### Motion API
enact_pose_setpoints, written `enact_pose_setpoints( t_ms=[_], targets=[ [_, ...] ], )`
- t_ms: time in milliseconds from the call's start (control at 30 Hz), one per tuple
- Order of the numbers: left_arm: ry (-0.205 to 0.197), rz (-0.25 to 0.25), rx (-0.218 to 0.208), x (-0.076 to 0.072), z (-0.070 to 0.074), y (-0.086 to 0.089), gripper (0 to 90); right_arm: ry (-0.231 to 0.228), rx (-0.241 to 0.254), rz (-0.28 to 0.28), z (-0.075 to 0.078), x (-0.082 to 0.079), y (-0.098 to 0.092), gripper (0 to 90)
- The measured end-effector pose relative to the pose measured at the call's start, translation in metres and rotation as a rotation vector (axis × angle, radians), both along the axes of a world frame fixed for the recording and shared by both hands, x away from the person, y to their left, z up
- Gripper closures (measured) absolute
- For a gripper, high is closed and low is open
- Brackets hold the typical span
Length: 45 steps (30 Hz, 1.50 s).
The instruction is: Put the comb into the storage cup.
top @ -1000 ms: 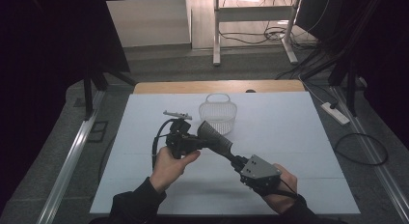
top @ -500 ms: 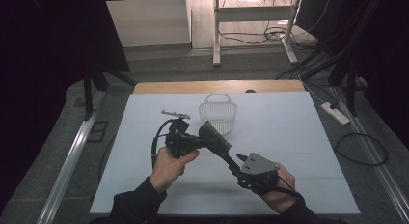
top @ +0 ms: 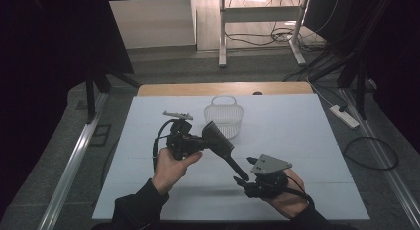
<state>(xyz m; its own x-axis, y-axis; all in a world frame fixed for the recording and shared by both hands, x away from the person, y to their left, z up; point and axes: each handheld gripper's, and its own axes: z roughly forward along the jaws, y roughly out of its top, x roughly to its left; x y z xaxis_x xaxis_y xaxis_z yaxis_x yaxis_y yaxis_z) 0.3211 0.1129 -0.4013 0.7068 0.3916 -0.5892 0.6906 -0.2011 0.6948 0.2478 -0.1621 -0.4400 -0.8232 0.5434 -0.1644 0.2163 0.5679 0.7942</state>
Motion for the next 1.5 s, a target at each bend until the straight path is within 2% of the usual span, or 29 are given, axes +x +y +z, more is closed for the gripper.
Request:
enact_pose_setpoints(
  t_ms=[233, 467, 767, 1000, 1133, 1267, 1400, 1500],
  targets=[
    [-0.032, 0.013, 0.016, 0.001, 0.006, 0.004, 83.3, 0.039, 0.0, -0.008, 0.0, 0.003, -0.004, 23.8],
    [-0.06, 0.025, 0.023, 0.007, 0.015, 0.01, 83.3, 0.093, 0.028, -0.03, 0.0, 0.007, -0.013, 15.9],
    [-0.09, 0.037, 0.035, 0.013, 0.026, 0.014, 83.3, 0.11, 0.043, -0.046, 0.0, 0.009, -0.024, 9.7],
    [-0.11, 0.062, 0.048, 0.022, 0.036, 0.022, 83.3, 0.136, 0.063, -0.073, 0.0, 0.014, -0.038, 0.3],
    [-0.112, 0.068, 0.047, 0.026, 0.039, 0.023, 83.3, 0.141, 0.058, -0.087, -0.002, 0.015, -0.043, 0.0],
    [-0.122, 0.08, 0.048, 0.031, 0.043, 0.024, 83.2, 0.142, 0.026, -0.095, -0.003, 0.014, -0.048, 0.0],
    [-0.13, 0.09, 0.05, 0.034, 0.047, 0.026, 83.2, 0.143, 0.015, -0.097, -0.003, 0.014, -0.052, 0.0],
    [-0.133, 0.106, 0.053, 0.037, 0.051, 0.028, 83.2, 0.171, 0.027, -0.089, -0.003, 0.013, -0.057, 0.0]
  ],
)
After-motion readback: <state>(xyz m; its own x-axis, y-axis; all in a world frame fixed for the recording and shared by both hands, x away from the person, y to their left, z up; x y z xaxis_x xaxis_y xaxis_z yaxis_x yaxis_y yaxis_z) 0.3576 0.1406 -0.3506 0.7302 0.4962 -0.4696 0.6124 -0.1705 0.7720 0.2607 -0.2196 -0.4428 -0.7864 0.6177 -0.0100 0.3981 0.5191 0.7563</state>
